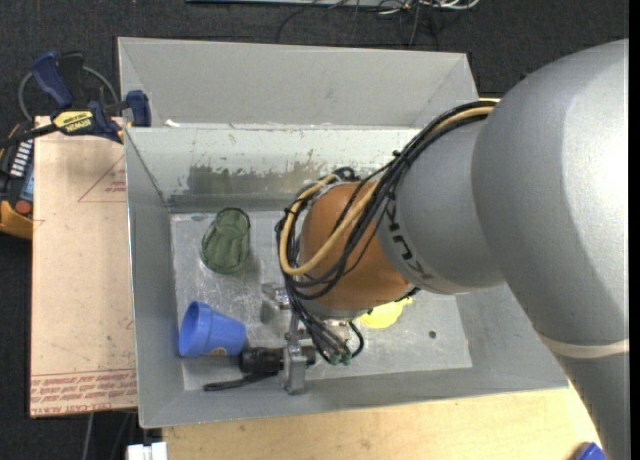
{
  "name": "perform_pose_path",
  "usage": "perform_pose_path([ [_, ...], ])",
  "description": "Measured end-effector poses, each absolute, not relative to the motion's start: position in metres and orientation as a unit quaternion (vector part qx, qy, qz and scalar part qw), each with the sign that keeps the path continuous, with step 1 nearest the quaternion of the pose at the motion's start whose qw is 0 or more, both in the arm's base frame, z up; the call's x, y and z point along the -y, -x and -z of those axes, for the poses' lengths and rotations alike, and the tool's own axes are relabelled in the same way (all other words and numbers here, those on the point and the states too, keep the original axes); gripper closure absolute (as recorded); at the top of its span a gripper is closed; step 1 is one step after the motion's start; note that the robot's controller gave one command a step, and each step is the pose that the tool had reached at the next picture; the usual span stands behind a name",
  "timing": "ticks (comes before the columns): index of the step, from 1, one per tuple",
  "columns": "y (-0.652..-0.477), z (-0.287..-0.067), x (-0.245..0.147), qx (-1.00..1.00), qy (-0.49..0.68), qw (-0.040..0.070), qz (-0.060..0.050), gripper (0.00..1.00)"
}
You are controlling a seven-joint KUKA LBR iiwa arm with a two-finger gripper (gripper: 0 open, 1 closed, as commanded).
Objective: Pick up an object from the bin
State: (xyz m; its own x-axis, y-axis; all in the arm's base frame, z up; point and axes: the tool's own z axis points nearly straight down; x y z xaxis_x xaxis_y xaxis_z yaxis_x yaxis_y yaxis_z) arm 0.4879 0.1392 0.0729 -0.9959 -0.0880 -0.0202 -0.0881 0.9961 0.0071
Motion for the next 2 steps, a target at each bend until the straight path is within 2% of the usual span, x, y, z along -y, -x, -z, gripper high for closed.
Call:
perform_pose_path([
  [1, -0.4863, -0.0732, -0.1401, -0.993, 0.114, 0.012, -0.004, 0.0],
  [2, -0.4878, -0.0723, -0.1395, -0.999, 0.044, 0.009, -0.005, 1.0],
])
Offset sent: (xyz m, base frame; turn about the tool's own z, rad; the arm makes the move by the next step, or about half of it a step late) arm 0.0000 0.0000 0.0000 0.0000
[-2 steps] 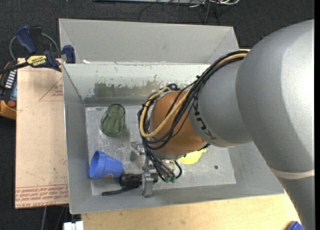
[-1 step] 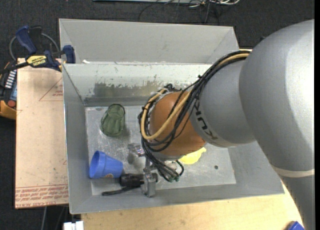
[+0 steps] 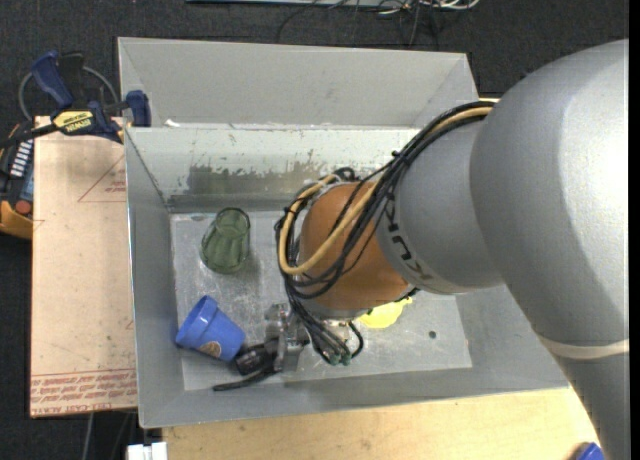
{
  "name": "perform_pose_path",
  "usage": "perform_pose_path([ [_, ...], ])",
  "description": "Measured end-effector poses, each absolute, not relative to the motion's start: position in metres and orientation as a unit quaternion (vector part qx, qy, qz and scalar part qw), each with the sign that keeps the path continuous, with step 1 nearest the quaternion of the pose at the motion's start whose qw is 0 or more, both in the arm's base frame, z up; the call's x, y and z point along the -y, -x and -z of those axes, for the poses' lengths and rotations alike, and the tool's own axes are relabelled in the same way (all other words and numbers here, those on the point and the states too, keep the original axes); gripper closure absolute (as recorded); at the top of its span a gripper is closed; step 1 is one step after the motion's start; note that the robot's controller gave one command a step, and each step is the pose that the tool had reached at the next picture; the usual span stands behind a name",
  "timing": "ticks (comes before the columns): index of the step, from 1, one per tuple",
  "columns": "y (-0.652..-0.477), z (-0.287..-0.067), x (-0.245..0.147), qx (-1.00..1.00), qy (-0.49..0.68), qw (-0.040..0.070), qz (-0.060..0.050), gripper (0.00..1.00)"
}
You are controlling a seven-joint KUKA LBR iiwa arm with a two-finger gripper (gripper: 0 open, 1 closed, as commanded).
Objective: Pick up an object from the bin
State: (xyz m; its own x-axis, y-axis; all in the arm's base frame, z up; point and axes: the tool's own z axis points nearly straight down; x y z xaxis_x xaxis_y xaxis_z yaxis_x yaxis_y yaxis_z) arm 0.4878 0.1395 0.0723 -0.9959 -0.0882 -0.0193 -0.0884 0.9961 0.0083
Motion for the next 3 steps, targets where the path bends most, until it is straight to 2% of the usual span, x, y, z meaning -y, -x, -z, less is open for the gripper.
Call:
perform_pose_path([
  [2, -0.4877, -0.0728, -0.1395, -0.999, 0.044, 0.01, -0.005, 1.0],
  [3, -0.4853, -0.0819, -0.1389, -0.999, 0.043, 0.005, -0.004, 1.0],
])
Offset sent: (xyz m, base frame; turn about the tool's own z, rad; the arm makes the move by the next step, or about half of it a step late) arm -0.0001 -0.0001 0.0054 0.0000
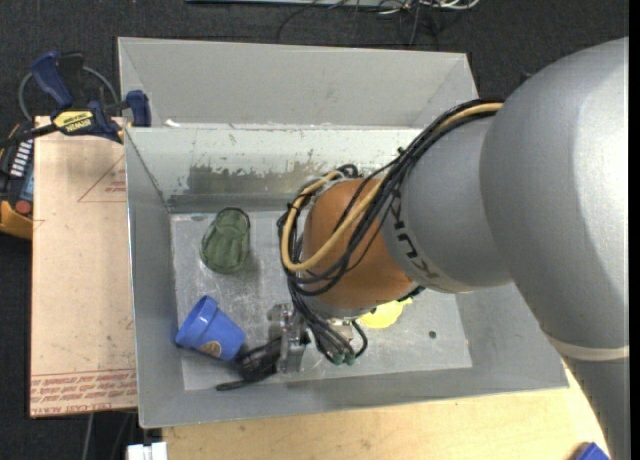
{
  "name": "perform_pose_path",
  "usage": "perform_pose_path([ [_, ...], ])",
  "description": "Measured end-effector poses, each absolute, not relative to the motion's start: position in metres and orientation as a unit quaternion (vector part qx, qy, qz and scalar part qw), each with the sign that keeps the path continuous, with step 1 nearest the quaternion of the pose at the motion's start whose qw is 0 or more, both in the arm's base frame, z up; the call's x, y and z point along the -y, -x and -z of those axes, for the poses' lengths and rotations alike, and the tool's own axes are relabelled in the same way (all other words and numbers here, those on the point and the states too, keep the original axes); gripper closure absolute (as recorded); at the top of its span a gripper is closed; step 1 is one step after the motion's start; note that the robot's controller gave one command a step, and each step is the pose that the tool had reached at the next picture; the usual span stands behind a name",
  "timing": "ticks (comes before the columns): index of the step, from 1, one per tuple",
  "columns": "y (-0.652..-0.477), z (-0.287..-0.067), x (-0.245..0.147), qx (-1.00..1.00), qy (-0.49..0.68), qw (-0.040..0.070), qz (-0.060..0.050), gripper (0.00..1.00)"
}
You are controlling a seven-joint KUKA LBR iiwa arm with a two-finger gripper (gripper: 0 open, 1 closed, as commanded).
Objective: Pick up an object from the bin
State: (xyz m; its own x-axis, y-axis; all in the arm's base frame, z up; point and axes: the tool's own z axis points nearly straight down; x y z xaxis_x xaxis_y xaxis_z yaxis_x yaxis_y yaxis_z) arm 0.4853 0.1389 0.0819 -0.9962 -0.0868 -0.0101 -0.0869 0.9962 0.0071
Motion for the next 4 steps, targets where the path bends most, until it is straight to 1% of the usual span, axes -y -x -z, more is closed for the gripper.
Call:
perform_pose_path([
  [1, -0.486, -0.111, -0.139, -0.999, 0.043, 0.007, -0.004, 1.0],
  [2, -0.487, -0.126, -0.139, -0.999, 0.043, 0.007, -0.004, 1.0],
  [3, -0.487, -0.148, -0.139, -0.999, 0.043, 0.007, -0.005, 1.0],
  [4, -0.488, -0.165, -0.14, -0.999, 0.043, 0.009, -0.005, 1.0],
])
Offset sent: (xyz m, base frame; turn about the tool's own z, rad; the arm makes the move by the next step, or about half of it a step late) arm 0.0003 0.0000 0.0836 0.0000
